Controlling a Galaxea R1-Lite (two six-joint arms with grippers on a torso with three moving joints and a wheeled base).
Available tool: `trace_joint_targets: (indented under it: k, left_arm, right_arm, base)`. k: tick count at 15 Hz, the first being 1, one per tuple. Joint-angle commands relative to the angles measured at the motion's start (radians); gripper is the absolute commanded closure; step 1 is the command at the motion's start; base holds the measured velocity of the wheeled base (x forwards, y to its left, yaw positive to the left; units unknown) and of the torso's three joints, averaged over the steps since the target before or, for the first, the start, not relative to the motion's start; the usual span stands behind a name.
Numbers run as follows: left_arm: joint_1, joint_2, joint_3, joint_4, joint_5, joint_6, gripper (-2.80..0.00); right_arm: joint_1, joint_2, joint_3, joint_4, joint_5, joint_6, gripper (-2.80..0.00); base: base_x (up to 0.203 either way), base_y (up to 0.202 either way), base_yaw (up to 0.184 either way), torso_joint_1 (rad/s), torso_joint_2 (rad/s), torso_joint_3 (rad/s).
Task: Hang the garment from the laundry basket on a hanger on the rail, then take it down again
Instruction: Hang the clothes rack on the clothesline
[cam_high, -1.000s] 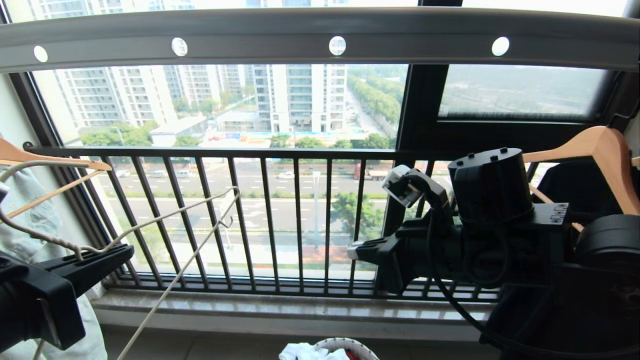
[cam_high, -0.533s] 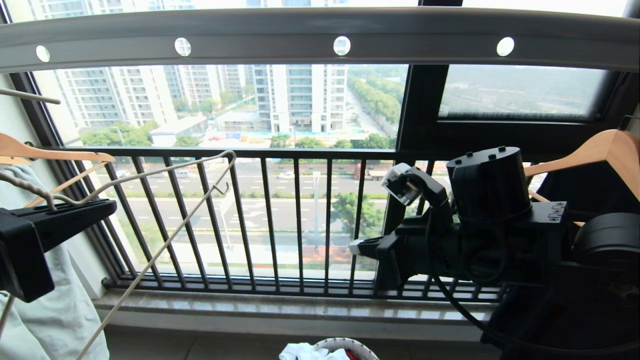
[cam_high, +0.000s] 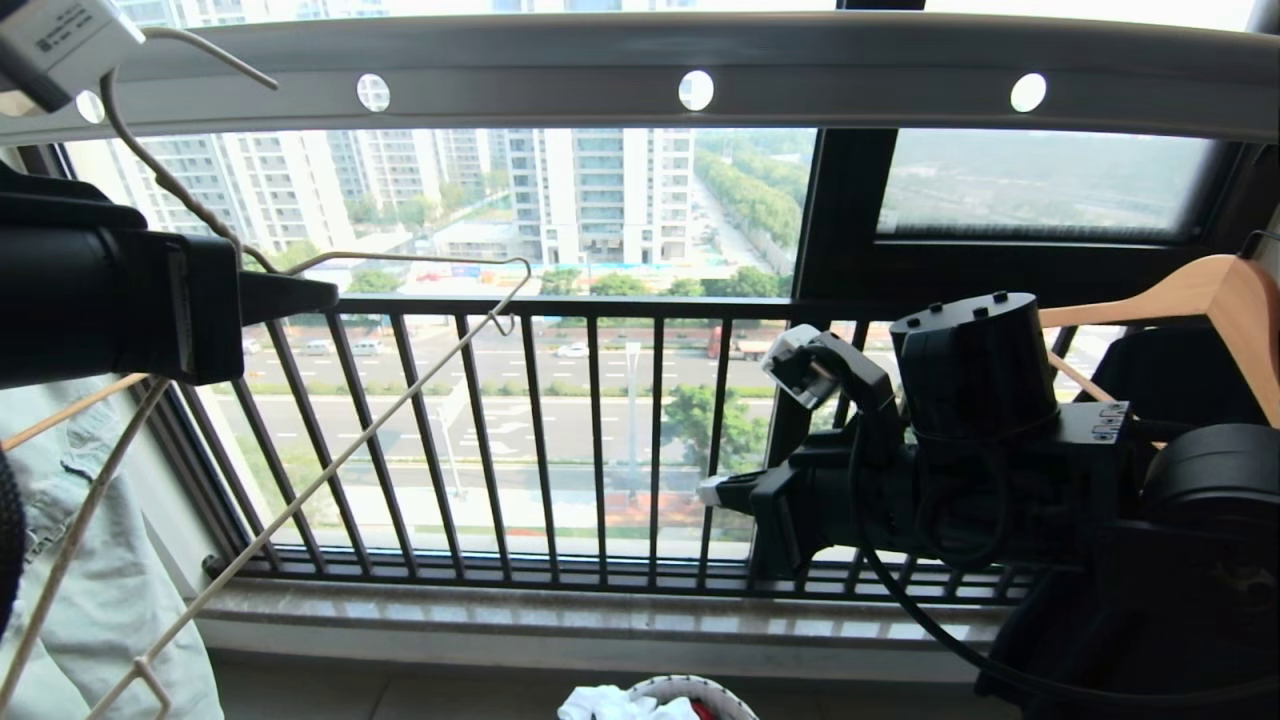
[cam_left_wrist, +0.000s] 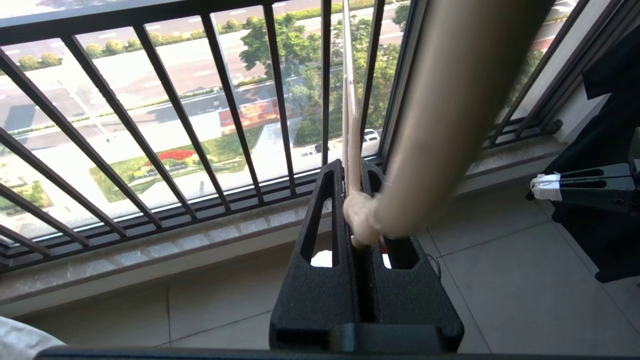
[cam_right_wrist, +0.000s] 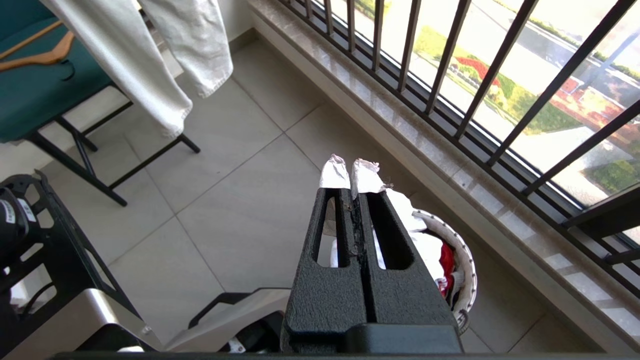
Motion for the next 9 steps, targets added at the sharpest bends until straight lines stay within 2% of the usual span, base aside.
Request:
trace_joint_targets:
  k: [1, 4, 9]
  left_arm:
    - [0.006, 0.123, -0.096, 0.016, 0.002, 0.000, 0.00]
    - [0.024, 0.170, -0.185, 0.074, 0.009, 0.003, 0.00]
    - [0.076, 0.192, -0.188, 0.072, 0.019, 0.007, 0.00]
  right_arm:
    - [0.000, 0.007, -0.006, -0.002, 0.002, 0.001, 0.00]
    - [0.000, 0.010, -0.008, -0.002, 0.002, 0.001, 0.00]
    - [0.000, 0.018, -0.008, -0.002, 0.001, -0.001, 0.00]
  base:
    - [0.000, 0.000, 0.000, 0.000, 0.00, 0.000]
    - [0.000, 0.000, 0.000, 0.000, 0.00, 0.000]
    - [0.000, 0.000, 0.000, 0.000, 0.00, 0.000]
